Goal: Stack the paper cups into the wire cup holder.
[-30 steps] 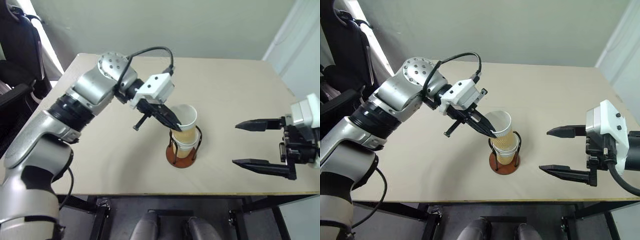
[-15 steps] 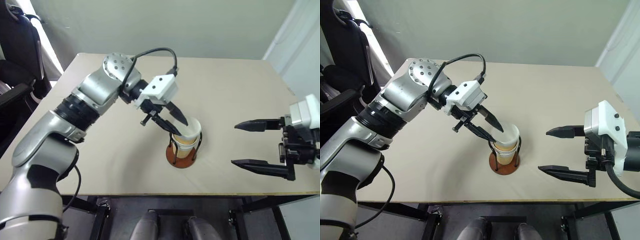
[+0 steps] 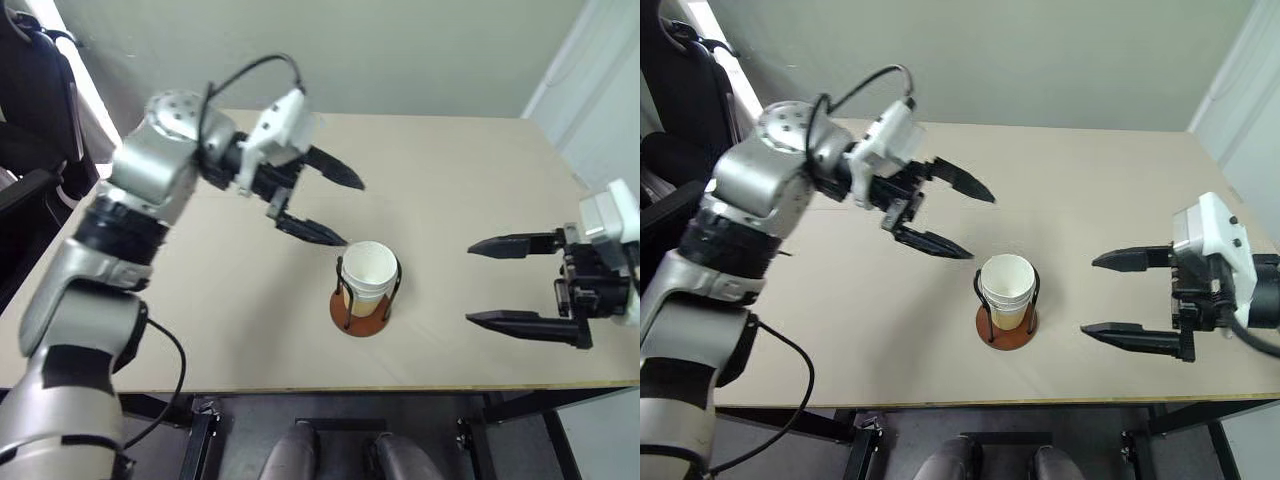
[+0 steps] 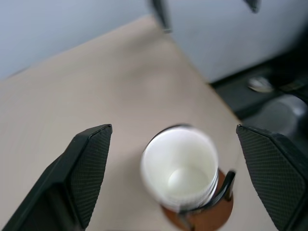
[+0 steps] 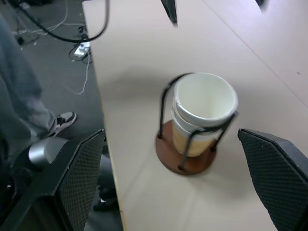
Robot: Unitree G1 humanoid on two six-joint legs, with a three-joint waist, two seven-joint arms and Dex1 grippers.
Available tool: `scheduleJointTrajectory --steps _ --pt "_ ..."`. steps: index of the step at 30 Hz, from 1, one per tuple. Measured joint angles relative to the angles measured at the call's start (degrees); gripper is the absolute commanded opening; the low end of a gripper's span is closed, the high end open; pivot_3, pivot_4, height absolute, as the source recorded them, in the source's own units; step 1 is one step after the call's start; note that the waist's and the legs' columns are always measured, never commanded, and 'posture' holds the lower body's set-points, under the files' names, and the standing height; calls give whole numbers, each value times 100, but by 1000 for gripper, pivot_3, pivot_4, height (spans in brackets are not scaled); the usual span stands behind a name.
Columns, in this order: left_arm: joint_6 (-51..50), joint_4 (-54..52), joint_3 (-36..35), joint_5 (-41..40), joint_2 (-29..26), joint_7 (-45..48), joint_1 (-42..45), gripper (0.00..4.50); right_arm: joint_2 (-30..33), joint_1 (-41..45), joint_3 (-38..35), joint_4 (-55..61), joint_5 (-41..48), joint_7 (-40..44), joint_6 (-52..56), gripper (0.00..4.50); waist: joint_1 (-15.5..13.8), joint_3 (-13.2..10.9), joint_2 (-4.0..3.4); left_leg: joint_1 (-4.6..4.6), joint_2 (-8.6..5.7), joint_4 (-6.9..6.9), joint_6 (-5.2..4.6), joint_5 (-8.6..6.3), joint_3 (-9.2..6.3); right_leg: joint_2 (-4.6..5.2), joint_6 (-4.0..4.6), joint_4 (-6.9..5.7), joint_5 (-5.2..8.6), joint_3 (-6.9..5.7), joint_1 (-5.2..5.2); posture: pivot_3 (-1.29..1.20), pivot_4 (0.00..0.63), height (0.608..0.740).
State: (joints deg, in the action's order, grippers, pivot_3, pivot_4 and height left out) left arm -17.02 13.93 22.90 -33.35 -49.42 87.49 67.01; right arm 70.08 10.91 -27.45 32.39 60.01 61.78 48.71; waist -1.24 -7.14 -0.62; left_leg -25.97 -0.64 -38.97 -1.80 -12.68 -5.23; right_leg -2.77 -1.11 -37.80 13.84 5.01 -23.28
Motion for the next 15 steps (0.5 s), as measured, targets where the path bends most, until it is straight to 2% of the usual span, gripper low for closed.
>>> scheduleJointTrajectory --steps 2,4,10,15 --pt "-363 -290 -551 -49 -852 44 -974 4455 16 -230 140 -637 -439 460 -292 4500 87 2 -4 7 1 4 14 8 1 -3 2 0 2 4 -6 0 150 740" --pt "-698 -330 -1155 -146 -1388 -30 -1947 4455 47 -394 202 -1378 -896 852 -551 4500 107 1 -4 -1 2 8 20 12 -3 -3 5 -2 3 1 -14 0 150 740" --pt "-1527 -1007 -2887 -805 -1830 -169 -4000 4455 191 -315 285 -2426 -1587 1694 -1221 4500 22 0 -6 10 2 12 13 15 -8 -3 48 -8 5 -7 1 0 150 740" --pt "-1792 -1252 -3749 -937 -1813 -540 -4682 4455 194 87 389 -2951 -1731 2063 -1417 4500 44 0 -5 32 5 14 27 29 -7 -4 128 -15 16 -8 7 0 150 740"
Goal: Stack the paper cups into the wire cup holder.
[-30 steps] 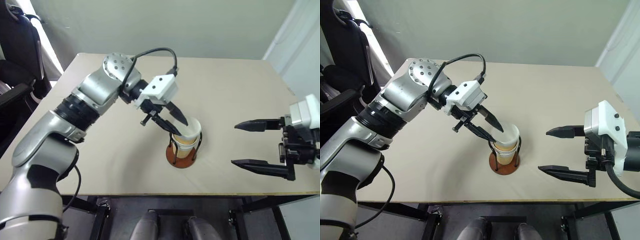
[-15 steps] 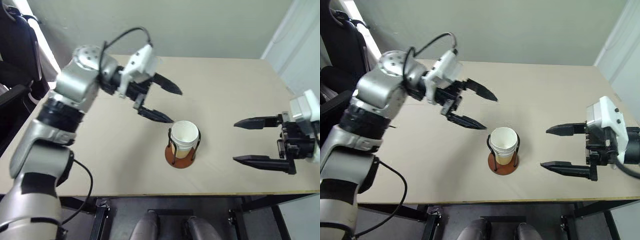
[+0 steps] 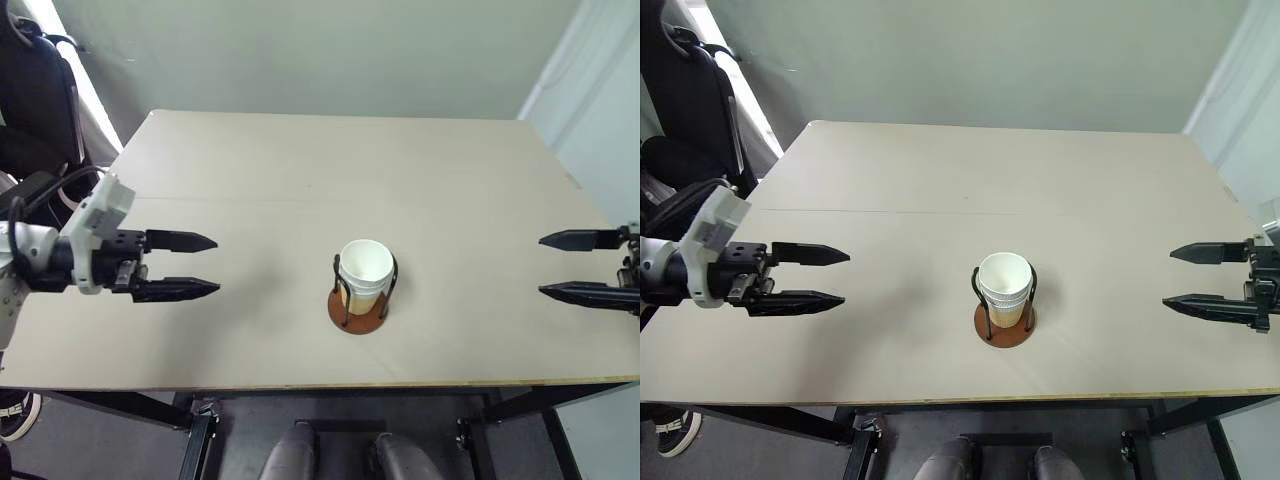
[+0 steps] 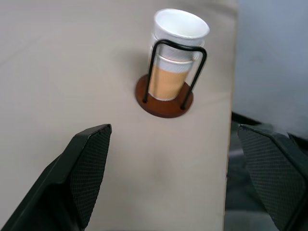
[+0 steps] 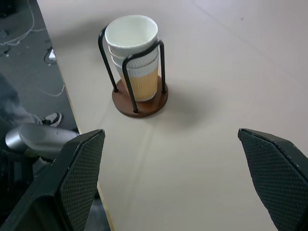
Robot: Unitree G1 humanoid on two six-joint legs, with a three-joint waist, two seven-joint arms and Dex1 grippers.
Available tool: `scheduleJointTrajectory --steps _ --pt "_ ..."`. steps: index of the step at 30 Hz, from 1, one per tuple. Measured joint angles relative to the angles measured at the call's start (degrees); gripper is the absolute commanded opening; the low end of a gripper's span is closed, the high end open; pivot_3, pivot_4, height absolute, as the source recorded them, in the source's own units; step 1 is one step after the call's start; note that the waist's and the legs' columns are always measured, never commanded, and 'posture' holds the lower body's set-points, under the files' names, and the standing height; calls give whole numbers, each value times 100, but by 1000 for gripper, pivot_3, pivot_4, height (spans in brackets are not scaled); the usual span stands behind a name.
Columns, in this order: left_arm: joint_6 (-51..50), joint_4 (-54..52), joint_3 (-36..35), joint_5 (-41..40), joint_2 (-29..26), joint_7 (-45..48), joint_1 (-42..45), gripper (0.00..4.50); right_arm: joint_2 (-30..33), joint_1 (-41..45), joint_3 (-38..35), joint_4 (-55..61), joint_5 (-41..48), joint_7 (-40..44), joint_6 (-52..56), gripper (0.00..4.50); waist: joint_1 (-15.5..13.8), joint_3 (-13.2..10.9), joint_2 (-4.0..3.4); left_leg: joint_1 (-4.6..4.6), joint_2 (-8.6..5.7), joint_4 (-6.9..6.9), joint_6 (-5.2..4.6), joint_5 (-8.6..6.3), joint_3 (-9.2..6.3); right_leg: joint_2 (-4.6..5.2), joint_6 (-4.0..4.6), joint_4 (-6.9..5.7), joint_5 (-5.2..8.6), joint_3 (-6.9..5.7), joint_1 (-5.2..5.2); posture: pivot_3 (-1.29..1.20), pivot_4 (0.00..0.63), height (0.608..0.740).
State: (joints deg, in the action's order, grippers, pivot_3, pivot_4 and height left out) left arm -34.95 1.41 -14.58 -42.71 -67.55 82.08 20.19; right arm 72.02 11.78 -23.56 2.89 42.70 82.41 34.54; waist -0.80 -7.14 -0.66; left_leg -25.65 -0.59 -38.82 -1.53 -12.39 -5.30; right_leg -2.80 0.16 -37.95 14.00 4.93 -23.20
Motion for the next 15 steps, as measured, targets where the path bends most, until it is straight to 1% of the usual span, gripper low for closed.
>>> scheduleJointTrajectory --steps 2,5,7,9,15 --pt "-46 -78 -254 -23 -1 -19 -214 4455 -2 99 55 -104 -73 90 -70 4500 23 0 -1 17 0 4 3 -2 1 0 13 0 6 1 13 0 150 740" --pt "-53 -162 -433 -21 -1 -17 -512 4455 -14 227 202 -203 -141 194 -102 4500 35 0 -1 20 0 15 7 -4 1 0 15 -1 7 2 12 0 150 740" --pt "-62 -175 -511 -21 1 -17 -630 4455 -42 283 228 -255 -149 221 -102 4500 31 0 0 19 1 25 10 -6 1 0 11 -2 4 1 8 0 150 740" --pt "-68 -237 -588 -21 0 -17 -717 4455 -44 306 243 -282 -201 261 -104 4500 27 1 0 19 1 39 14 -8 1 0 -12 -1 -10 0 5 0 150 740" --pt "-156 -340 -616 -48 4 -20 -772 4455 -61 492 358 -392 -308 356 -144 4500 30 1 0 22 9 72 24 -11 1 -2 -7 -1 -7 -6 -8 0 150 740"
